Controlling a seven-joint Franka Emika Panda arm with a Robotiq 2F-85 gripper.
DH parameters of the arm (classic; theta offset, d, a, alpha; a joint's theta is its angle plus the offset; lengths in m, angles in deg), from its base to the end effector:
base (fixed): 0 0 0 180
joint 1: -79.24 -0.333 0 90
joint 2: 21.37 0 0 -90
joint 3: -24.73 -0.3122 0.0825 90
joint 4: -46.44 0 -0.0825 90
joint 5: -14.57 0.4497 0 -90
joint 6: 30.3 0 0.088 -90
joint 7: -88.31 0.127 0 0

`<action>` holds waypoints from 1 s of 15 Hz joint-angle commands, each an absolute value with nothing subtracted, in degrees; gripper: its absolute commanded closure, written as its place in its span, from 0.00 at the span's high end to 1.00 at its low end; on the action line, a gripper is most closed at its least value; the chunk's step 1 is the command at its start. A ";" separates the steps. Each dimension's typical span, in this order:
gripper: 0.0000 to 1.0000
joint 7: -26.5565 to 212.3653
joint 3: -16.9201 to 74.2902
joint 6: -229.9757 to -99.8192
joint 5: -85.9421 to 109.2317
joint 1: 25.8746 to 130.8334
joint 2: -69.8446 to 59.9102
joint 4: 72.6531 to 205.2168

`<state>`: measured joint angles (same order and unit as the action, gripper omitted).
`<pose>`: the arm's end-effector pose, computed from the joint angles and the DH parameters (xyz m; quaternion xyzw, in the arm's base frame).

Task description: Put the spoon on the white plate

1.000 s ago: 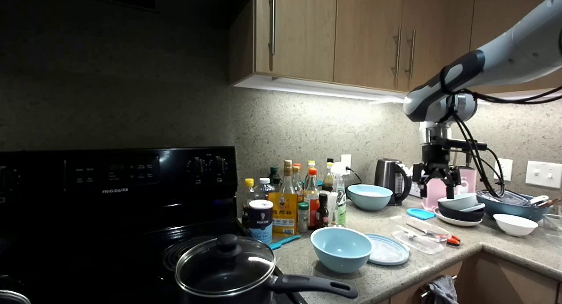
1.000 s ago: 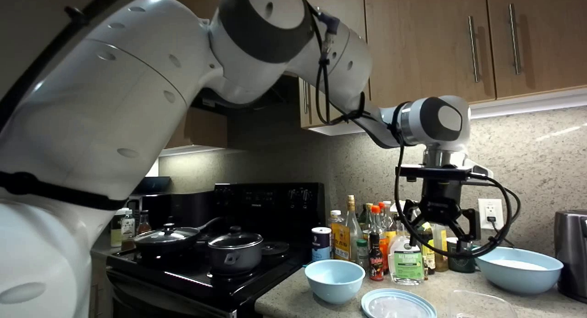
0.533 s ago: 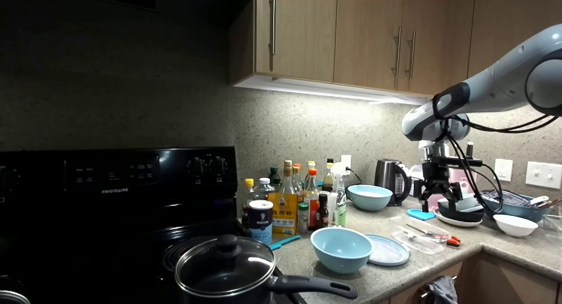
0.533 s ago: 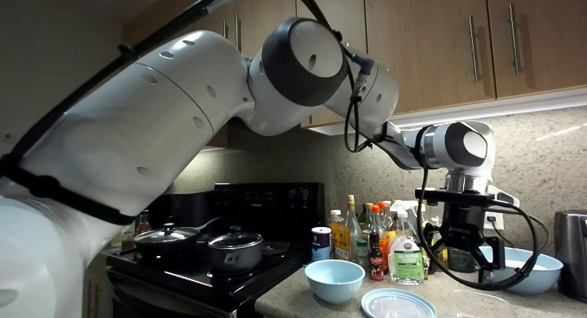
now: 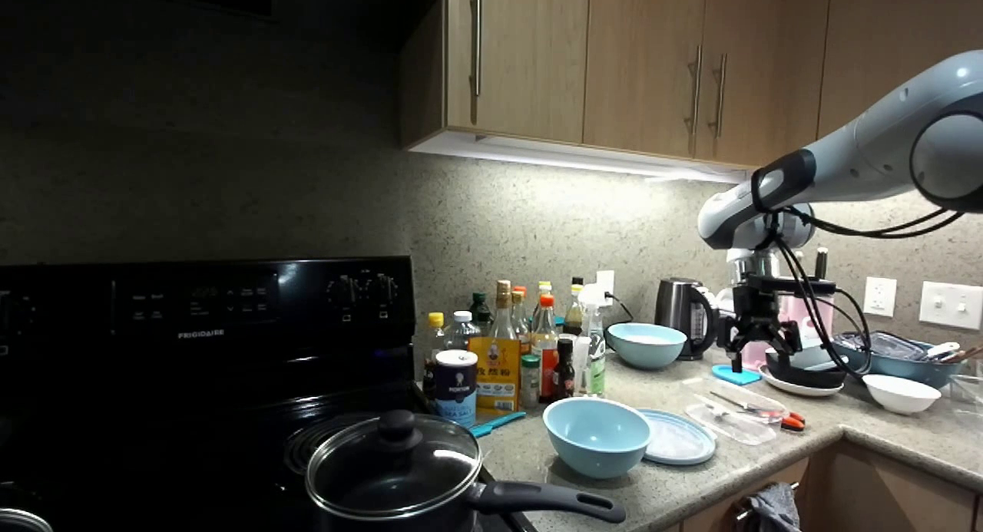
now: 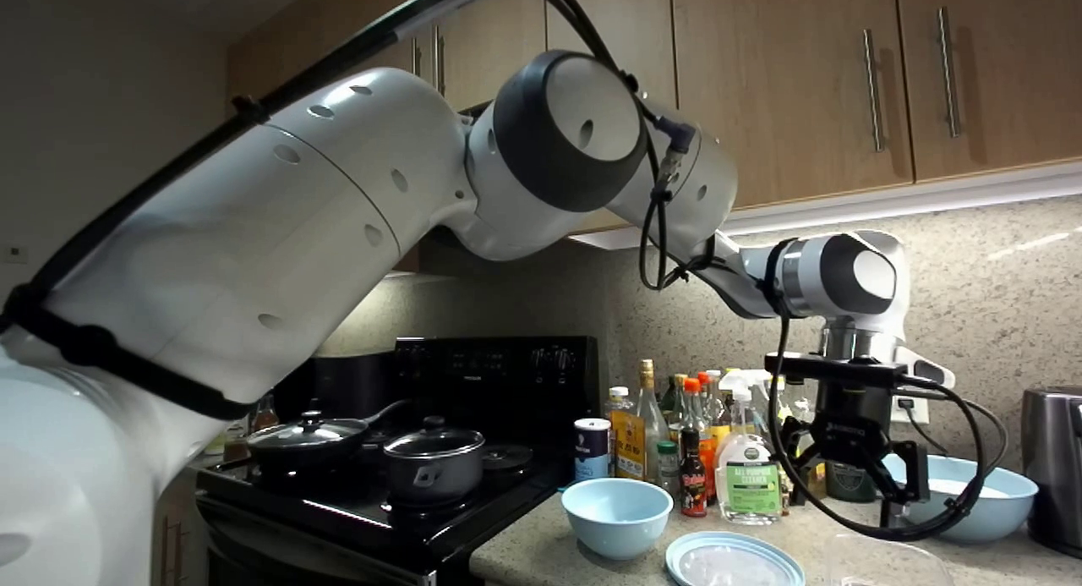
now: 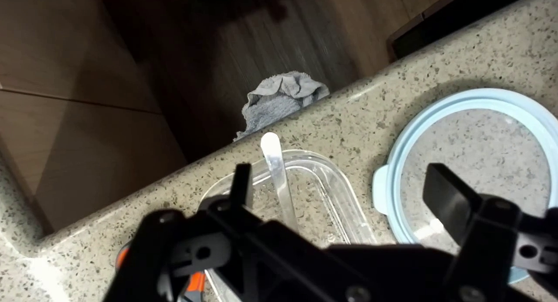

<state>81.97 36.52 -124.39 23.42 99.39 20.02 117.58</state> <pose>0.6695 -0.3594 0.2756 -0.9630 0.2217 0.1433 0.0544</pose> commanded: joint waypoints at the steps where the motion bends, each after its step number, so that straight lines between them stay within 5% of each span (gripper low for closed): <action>1: 1.00 86.21 35.38 -122.40 23.26 100.72 27.04 109.25; 15: 1.00 91.93 33.01 -103.90 24.36 107.72 44.70 84.90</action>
<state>89.37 34.34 -107.52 23.73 106.18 42.10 90.79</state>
